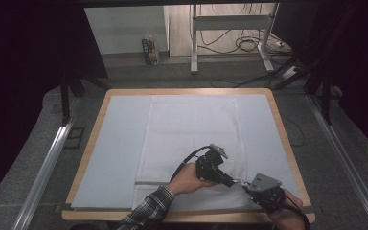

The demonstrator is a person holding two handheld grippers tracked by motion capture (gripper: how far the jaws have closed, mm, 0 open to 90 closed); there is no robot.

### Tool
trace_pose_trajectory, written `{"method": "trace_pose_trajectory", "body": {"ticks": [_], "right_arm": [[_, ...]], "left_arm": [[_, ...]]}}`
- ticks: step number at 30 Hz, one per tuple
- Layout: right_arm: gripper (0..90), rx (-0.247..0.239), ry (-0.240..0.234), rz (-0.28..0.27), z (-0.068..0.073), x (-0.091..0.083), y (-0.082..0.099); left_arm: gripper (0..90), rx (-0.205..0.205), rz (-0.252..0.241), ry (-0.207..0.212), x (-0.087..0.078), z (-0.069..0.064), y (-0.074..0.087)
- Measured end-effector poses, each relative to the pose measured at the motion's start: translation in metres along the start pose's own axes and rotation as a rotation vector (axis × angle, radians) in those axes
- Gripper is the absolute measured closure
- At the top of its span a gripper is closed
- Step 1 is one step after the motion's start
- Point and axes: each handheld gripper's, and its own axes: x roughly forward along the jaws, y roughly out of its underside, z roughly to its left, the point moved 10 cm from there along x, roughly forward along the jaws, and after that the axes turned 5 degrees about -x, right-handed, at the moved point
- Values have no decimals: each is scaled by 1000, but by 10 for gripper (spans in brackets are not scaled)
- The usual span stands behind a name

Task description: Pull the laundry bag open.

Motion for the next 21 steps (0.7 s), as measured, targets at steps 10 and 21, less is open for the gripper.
{"method": "trace_pose_trajectory", "body": {"ticks": [10, 21], "right_arm": [[580, 74, -43, -50, -4, -2, -4], [517, -12, -149, -69, -9, 11, -16]], "left_arm": [[831, 54, 10, -36, -5, -1, 1], [830, 64, 0, -14, -5, -7, 1]]}}
